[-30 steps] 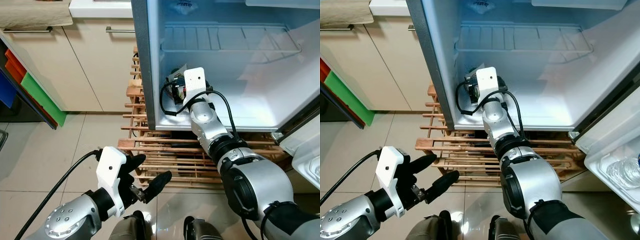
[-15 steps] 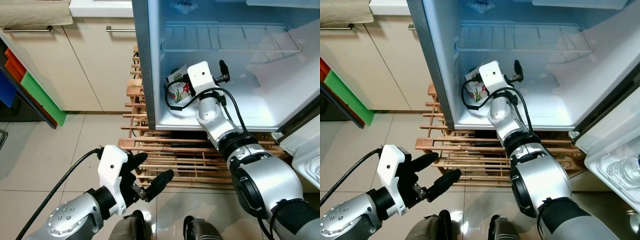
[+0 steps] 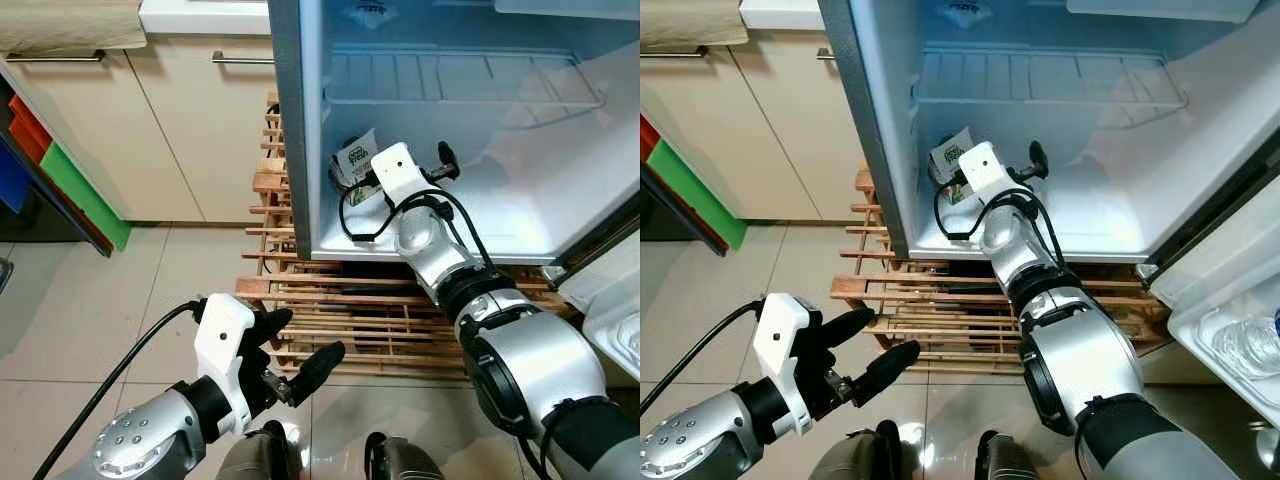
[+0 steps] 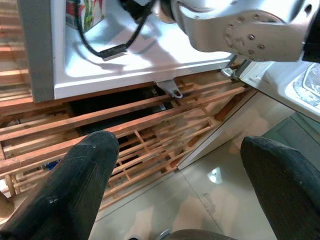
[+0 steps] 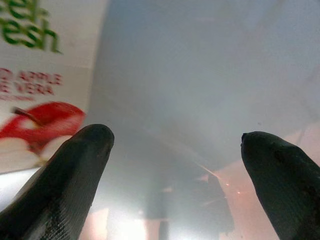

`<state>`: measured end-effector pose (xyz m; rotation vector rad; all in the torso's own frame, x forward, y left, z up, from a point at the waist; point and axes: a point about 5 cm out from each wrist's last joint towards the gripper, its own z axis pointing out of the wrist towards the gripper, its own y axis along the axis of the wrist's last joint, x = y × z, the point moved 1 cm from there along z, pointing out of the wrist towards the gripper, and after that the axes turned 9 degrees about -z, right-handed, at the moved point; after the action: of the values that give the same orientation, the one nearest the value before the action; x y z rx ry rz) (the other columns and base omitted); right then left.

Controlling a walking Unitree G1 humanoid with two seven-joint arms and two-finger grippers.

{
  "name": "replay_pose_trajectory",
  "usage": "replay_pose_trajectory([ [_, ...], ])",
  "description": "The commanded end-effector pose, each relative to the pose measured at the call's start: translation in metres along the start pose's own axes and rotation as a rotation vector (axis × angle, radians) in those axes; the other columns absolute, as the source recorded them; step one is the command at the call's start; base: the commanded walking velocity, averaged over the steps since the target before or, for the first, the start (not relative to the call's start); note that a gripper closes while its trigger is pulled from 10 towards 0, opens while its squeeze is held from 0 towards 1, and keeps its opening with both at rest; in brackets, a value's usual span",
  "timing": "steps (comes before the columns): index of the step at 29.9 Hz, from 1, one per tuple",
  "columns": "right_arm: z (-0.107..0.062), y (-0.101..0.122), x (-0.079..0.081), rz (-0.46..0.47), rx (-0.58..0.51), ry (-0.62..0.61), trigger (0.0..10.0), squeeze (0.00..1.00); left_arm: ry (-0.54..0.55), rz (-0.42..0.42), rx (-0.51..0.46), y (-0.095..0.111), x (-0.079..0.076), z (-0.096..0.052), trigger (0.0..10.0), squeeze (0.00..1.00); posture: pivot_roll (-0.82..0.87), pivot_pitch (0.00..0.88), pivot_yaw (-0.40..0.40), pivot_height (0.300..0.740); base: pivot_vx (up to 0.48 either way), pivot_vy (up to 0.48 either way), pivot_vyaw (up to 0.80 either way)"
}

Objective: Restocking fridge

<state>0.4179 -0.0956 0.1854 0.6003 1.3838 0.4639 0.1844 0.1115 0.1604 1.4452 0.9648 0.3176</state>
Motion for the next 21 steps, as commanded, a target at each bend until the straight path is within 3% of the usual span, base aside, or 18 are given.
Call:
replay_pose_trajectory([
  [1,0.001,0.004,0.001,-0.001,0.005,0.016,10.0,0.0,0.001,0.009,0.004,-0.002,-0.004,-0.002,10.0,0.0,0.14,0.247,-0.007,0.74,0.0,0.0,0.0],
  [3,0.0,0.007,0.005,0.09,0.022,0.061,10.0,0.0,0.0,0.01,0.001,-0.001,-0.004,-0.001,10.0,0.0,0.14,0.247,-0.012,0.74,0.0,0.0,0.0],
  [4,-0.001,0.012,0.009,0.196,0.019,0.104,10.0,0.0,0.002,0.011,-0.002,0.0,-0.004,-0.001,10.0,0.0,0.14,0.246,-0.014,0.74,0.0,0.0,0.0],
  [6,-0.002,0.015,0.011,0.244,0.013,0.127,10.0,0.0,0.003,0.012,-0.003,0.0,-0.003,-0.001,10.0,0.0,0.14,0.247,-0.015,0.74,0.0,0.0,0.0],
  [8,-0.003,0.018,0.015,0.348,0.026,0.171,10.0,0.0,0.005,0.011,-0.005,0.0,-0.003,-0.001,10.0,0.0,0.14,0.247,-0.016,0.74,0.0,0.0,0.0],
  [17,-0.012,0.032,0.036,0.568,0.033,0.345,10.0,0.0,0.005,0.015,-0.011,0.001,-0.002,0.002,10.0,0.0,0.13,0.244,-0.022,0.74,0.0,0.0,0.0],
  [21,-0.015,0.033,0.041,0.593,0.034,0.352,10.0,0.0,0.005,0.015,-0.015,0.001,-0.001,0.003,10.0,0.0,0.12,0.24,-0.025,0.74,0.0,0.0,0.0],
])
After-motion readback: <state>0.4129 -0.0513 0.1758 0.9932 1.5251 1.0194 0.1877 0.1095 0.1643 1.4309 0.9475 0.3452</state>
